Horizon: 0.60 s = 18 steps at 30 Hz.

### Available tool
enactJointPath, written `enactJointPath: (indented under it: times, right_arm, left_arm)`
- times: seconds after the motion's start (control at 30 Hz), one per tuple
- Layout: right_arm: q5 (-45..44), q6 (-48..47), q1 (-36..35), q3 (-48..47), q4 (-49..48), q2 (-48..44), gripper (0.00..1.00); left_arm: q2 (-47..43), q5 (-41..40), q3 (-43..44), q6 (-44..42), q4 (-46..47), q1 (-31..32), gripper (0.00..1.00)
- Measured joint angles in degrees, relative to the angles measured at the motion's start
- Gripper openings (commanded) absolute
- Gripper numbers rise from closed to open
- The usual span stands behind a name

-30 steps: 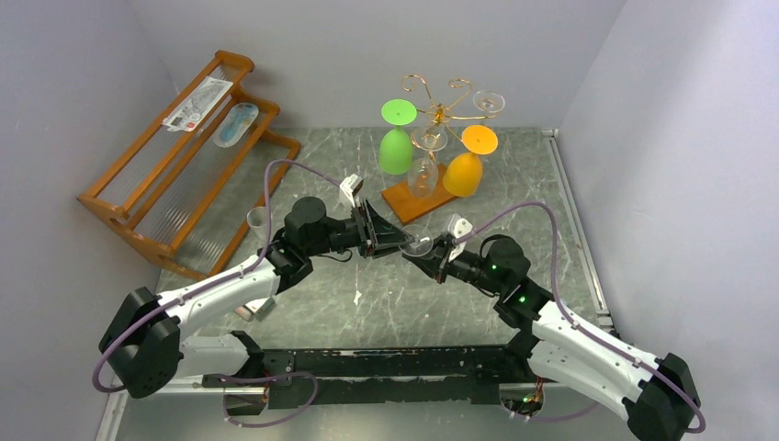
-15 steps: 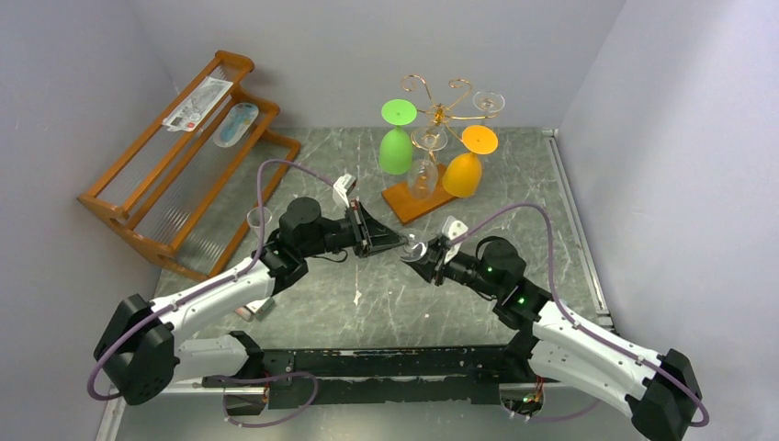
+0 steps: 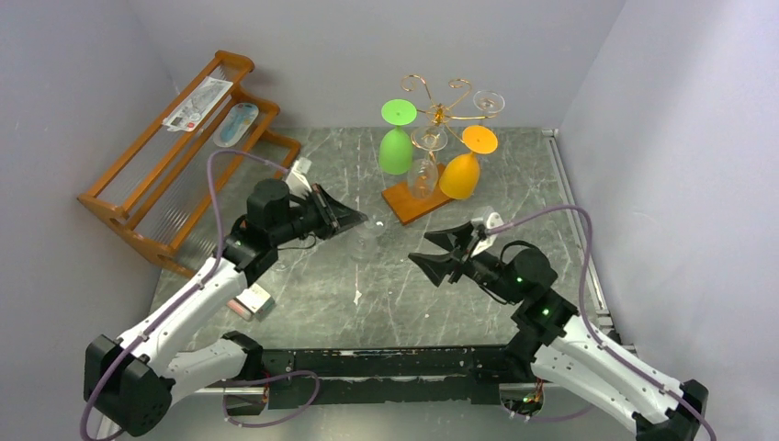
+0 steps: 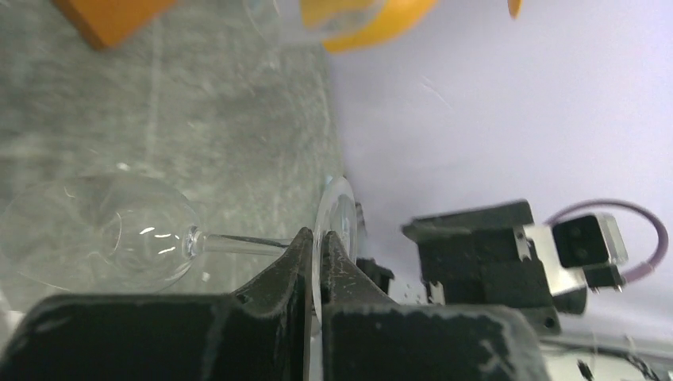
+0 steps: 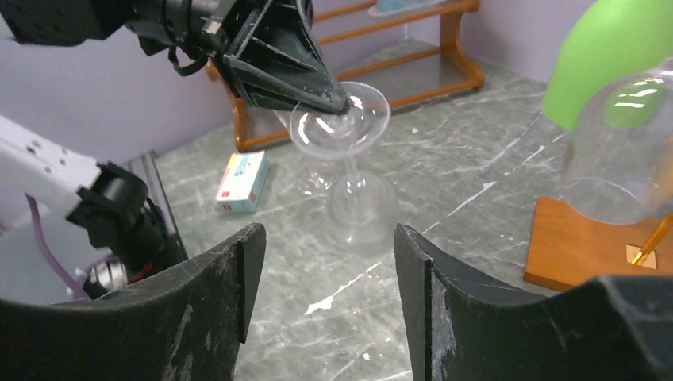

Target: Place the wine glass upside down on the wine glass rack

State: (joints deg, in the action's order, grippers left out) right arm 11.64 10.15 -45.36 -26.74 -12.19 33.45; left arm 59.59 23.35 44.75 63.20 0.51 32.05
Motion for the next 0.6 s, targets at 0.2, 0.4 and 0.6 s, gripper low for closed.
enactJointPath:
  times: [0.2, 0.4, 0.6]
  right_arm:
    - [-6.47, 5.99, 0.00, -1.90, 3.15, -6.84, 0.64]
    - [-11.39, 10.78, 0.00, -5.68, 7.02, -9.57, 0.64]
    - [-12.52, 13.09, 0.00, -10.23, 9.77, -8.35, 0.64]
  left_arm:
    - [2.36, -1.05, 9.81, -5.95, -9.09, -9.97, 0.05]
    - [10.21, -0.20, 20.31, -8.02, -9.33, -15.56, 0.05]
    - [22.12, -0.26, 32.50, -7.80, -5.64, -16.24, 0.05]
